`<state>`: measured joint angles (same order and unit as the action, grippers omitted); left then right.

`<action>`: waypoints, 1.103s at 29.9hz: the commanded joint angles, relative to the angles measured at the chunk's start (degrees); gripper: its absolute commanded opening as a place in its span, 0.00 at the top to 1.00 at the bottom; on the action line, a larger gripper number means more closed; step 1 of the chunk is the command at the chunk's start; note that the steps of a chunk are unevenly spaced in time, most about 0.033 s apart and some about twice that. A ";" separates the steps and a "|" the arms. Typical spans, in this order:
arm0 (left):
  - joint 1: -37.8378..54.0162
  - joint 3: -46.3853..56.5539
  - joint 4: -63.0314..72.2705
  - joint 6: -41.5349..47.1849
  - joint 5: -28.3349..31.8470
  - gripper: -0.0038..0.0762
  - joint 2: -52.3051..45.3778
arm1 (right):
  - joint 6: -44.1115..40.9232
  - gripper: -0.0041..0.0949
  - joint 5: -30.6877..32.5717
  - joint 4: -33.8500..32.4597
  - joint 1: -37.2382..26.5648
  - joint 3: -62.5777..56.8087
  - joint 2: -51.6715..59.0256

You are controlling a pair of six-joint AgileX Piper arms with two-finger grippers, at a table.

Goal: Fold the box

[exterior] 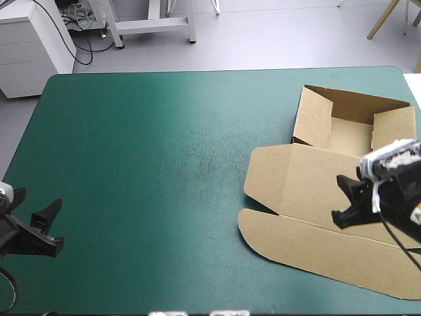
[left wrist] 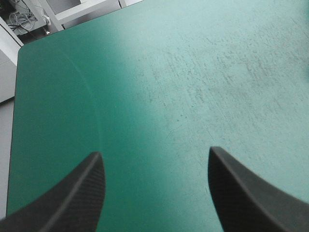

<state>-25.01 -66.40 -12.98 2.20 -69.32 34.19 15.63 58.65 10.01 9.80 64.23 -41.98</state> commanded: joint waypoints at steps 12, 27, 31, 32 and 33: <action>-0.41 8.54 2.08 -1.23 9.97 0.41 -3.14 | 0.48 0.68 -6.77 1.32 0.19 -18.38 23.43; -0.41 29.96 7.88 -0.80 20.80 0.42 -15.82 | 3.76 0.96 -11.65 9.20 0.19 -29.91 26.72; -0.41 32.57 7.98 -0.95 20.90 0.42 -17.24 | 4.47 0.98 -12.05 9.32 0.19 -30.43 26.72; -0.41 32.91 7.85 -0.95 21.06 0.42 -17.47 | 4.71 0.98 -12.05 9.32 0.19 -30.43 26.72; -0.41 33.24 7.74 -0.71 21.34 0.42 -17.56 | 4.88 0.98 -12.05 9.32 0.19 -30.43 26.72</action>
<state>-25.01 -32.59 -5.23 0.88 -52.73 16.37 19.37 50.91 18.15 9.80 32.43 -14.65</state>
